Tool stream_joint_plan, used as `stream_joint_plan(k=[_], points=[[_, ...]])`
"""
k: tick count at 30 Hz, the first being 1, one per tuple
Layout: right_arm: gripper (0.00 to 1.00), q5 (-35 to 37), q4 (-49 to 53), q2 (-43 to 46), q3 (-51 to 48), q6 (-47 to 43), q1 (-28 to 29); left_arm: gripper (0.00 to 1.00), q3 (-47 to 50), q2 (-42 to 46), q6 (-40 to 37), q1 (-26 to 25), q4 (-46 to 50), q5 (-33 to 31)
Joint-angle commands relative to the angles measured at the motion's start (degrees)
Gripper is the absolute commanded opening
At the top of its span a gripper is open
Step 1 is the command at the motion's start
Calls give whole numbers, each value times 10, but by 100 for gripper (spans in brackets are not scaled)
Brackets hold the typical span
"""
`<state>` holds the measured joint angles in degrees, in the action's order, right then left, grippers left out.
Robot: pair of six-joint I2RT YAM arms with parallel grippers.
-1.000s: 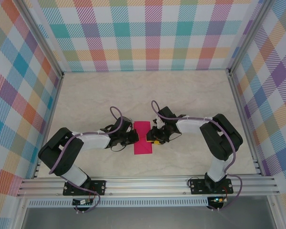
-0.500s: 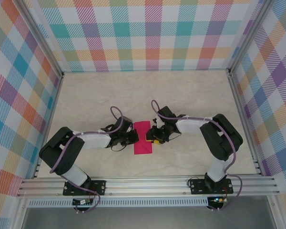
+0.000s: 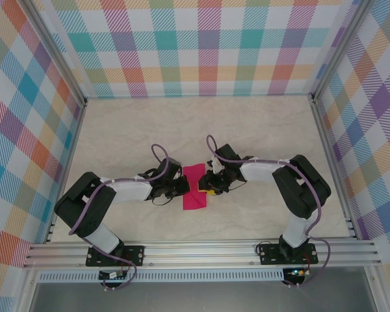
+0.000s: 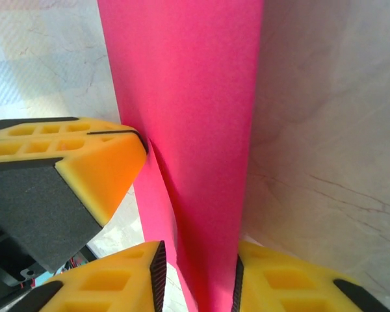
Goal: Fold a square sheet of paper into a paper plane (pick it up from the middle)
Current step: Turn over the paper at the center of the table.
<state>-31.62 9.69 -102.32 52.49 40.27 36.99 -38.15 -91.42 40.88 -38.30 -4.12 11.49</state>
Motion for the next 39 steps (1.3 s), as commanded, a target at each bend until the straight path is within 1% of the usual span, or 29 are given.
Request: stream_joint_plan(k=[1,3,5,6,8,11,13,15,18,19,23,25,28,30,31,33,36,37,38,39], points=[[25,-23,-19,-1,-12,2,2,0,3,19,6,-6,21,-16],[21,-30,-24,2,-11,0,2,0,14,35,13,-7,14,-17],[14,-27,-11,7,-4,-9,3,0,25,57,22,-7,15,-26],[13,-24,-2,12,0,-15,2,0,31,70,26,-7,17,-31],[8,-10,38,25,16,-36,2,0,44,111,33,-7,27,-51],[5,21,109,51,44,-71,2,0,58,180,38,-7,60,-82],[5,55,175,64,69,-95,2,1,58,222,38,-6,99,-105],[2,112,276,64,115,-128,5,2,62,260,38,-6,137,-129],[2,235,403,77,177,-161,23,5,77,316,39,-5,168,-156],[2,285,450,79,203,-164,27,6,77,330,40,-5,184,-166],[3,520,630,61,304,-154,57,8,79,369,43,-1,242,-190],[3,605,705,38,343,-130,70,8,85,383,48,1,251,-203],[5,663,769,-8,384,-94,87,8,92,413,58,5,273,-230],[6,662,777,-47,401,-78,108,8,94,436,60,9,297,-246],[8,660,778,-71,412,-67,121,8,95,449,59,12,308,-250],[10,637,772,-125,443,-55,148,8,95,474,59,18,327,-253],[12,588,769,-221,527,-50,194,9,103,508,61,22,340,-252],[16,561,769,-256,565,-52,209,8,105,518,63,23,344,-252],[23,518,757,-282,599,-64,223,9,106,526,67,24,350,-253],[29,478,738,-296,620,-80,233,9,107,533,72,24,356,-255]])
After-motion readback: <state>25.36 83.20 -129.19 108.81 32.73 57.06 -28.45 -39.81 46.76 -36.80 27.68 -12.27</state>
